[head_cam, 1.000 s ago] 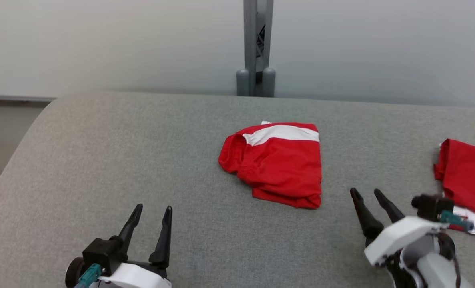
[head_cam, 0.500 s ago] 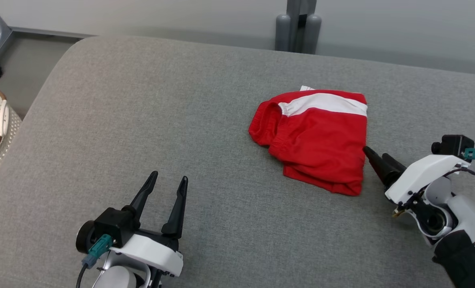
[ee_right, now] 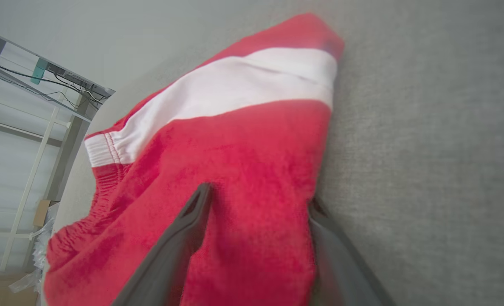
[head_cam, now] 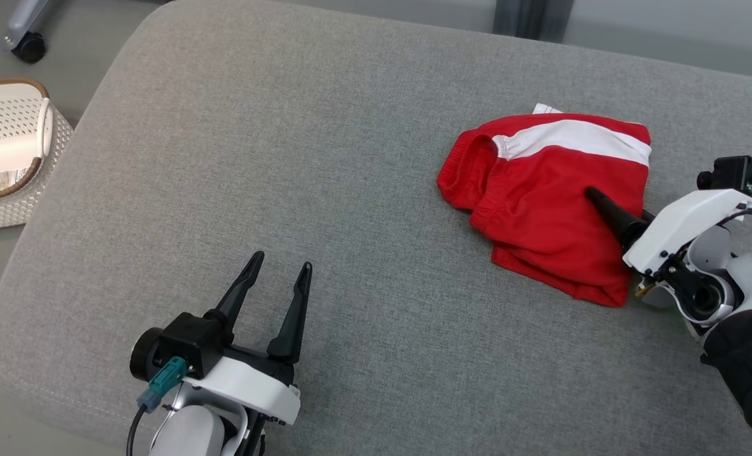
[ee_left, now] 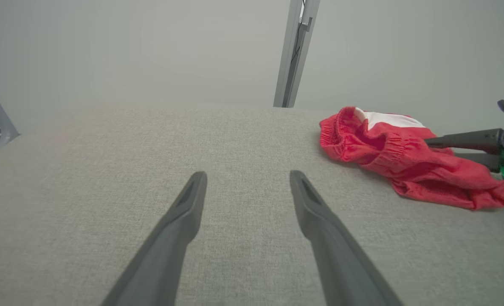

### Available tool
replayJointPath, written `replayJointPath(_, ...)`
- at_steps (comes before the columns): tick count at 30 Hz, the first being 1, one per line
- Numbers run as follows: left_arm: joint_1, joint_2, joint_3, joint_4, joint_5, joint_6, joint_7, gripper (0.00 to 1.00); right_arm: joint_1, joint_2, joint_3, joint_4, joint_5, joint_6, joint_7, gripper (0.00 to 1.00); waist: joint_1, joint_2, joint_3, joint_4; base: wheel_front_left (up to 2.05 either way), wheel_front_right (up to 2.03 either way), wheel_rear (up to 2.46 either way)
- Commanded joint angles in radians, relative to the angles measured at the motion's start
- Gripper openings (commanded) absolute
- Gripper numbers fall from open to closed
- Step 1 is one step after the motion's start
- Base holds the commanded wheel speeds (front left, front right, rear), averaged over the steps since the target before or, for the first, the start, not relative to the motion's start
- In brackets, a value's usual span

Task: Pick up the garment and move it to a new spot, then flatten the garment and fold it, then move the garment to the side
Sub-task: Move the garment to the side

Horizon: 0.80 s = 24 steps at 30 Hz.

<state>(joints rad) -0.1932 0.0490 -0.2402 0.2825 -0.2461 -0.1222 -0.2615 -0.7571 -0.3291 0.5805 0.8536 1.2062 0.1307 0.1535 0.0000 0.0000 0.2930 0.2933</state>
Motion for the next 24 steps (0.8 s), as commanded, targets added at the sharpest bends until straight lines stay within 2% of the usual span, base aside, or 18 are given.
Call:
replayJointPath(1,-0.020,0.004,0.002,-0.003,0.003,0.001,-0.003,1.00,0.005,0.013,0.025,0.015,0.018,0.000,0.003,1.00,0.0000,0.0000,0.010,0.007,0.00,0.00,0.00)
replayJointPath(7,-0.025,0.004,0.002,-0.001,0.002,0.005,-0.003,1.00,-0.023,0.011,0.087,0.024,0.038,0.000,-0.006,1.00,0.0000,0.0000,0.021,0.010,0.00,0.00,0.00)
replayJointPath(8,-0.026,0.004,0.001,0.000,0.003,0.005,-0.003,1.00,-0.026,0.010,0.100,0.022,0.039,0.000,-0.006,0.87,0.0000,0.0000,0.021,0.010,0.00,0.00,0.00)
replayJointPath(9,-0.028,0.004,0.001,0.000,0.004,0.005,-0.003,1.00,-0.030,0.007,0.112,0.018,0.038,0.000,-0.013,0.42,0.0000,0.0000,0.022,0.009,0.00,0.00,0.00)
replayJointPath(10,-0.029,0.004,0.001,0.001,0.006,0.005,-0.003,1.00,-0.034,0.004,0.123,0.015,0.036,0.000,-0.020,0.13,0.0000,0.0000,0.022,0.008,0.00,0.00,0.00)
replayJointPath(11,-0.031,0.004,0.000,0.002,0.008,0.005,-0.003,1.00,-0.037,0.001,0.137,0.013,0.035,0.000,-0.027,0.00,0.0000,0.0000,0.021,0.006,0.00,0.00,0.00)
replayJointPath(20,-0.019,0.004,0.002,0.004,0.020,0.005,-0.003,1.00,-0.064,-0.048,0.246,-0.007,0.008,0.000,-0.110,0.00,0.0000,0.0000,-0.017,-0.042,0.00,0.00,0.00)
replayJointPath(24,-0.008,0.004,0.002,-0.003,0.021,0.007,-0.003,1.00,-0.086,-0.080,0.320,-0.028,-0.013,0.000,-0.127,0.00,0.0000,0.0000,-0.044,-0.093,0.00,0.00,0.00)
